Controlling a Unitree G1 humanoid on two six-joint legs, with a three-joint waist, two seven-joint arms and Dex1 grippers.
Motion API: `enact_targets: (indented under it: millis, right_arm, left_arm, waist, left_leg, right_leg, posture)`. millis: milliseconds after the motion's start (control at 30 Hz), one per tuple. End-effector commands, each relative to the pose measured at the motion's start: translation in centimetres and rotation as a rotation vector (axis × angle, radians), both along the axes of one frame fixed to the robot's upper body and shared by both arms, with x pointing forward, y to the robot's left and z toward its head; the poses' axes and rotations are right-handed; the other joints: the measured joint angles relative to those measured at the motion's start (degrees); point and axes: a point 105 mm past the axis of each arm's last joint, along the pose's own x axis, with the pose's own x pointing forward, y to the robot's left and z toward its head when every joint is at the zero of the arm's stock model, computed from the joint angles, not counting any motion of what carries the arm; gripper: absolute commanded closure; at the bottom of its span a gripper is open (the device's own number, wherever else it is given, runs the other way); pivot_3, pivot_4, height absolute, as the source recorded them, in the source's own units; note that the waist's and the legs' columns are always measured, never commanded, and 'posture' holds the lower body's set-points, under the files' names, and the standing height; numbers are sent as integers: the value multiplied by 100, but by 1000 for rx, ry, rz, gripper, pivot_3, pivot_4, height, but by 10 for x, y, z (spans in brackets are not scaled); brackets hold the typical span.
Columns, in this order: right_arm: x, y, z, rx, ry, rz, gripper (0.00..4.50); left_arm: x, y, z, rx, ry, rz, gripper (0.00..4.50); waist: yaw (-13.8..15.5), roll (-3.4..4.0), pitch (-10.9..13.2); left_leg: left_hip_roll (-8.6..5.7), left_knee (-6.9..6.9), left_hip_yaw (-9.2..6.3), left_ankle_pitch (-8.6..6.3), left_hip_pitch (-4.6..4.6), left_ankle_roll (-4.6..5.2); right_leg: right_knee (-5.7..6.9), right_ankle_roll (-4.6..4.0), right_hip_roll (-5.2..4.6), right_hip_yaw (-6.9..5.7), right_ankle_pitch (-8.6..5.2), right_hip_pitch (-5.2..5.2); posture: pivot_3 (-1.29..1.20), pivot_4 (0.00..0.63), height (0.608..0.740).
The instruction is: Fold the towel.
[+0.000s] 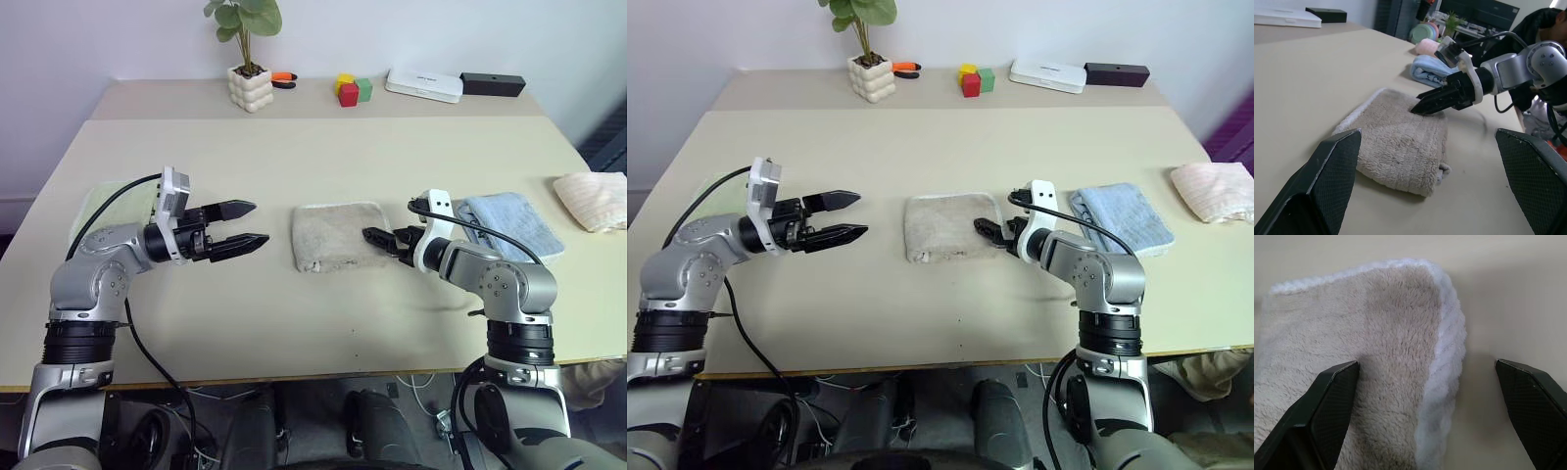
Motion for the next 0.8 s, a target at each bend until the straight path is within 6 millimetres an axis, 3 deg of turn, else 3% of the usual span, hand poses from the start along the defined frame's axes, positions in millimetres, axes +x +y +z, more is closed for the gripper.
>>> enact_targets:
  millis: [33,167,300,400,567,667,800]
  right_arm:
    - [-10,16,0,115,63,87,767]
    - [-12,19,9,161,61,110,2774]
    - [-1,4,16,157,18,27,4476]
    - [11,-11,43,243,-108,-65,4476]
    - [15,-55,90,469,-301,-275,4476]
    - [10,-91,102,500,-379,-459,4476]
    - [-13,-153,109,501,-480,-758,4476]
  left_arm:
    - [-4,1,11,1,-67,7,0]
    - [0,1,10,-3,-68,23,0]
    - [2,-6,9,-23,-72,21,0]
    - [5,-11,6,-37,-74,23,0]
    - [10,-25,8,-85,-89,5,0]
    - [14,-30,8,-93,-99,-15,0]
    - [22,-40,13,-114,-115,-52,0]
  waist:
    - [1,0,0]
    - [-1,2,1]
    - [15,2,1]
    - [29,2,1]
    - [37,2,2]
    - [36,2,1]
    - [48,3,2]
  left_leg:
    - [0,0,0,0,0,0]
    - [1,-3,1,0,-1,0]
    - [-1,-2,3,0,-3,0]
    - [-2,0,5,0,-7,0]
    - [-2,0,7,1,-11,-1]
    - [-3,0,8,1,-12,-1]
    - [-4,-1,9,1,-12,-1]
  right_leg:
    - [0,0,0,0,0,0]
    - [1,0,1,0,0,-3]
    - [2,1,1,2,0,-6]
    - [1,1,1,1,0,-6]
    - [3,2,2,0,1,-8]
    - [4,2,3,-1,1,-8]
    - [4,3,3,-1,1,-8]
  posture:
    - [0,150,735]
    - [0,150,735]
    - [0,150,735]
    - [0,150,735]
    - [0,150,735]
    - [0,150,735]
    - [0,150,735]
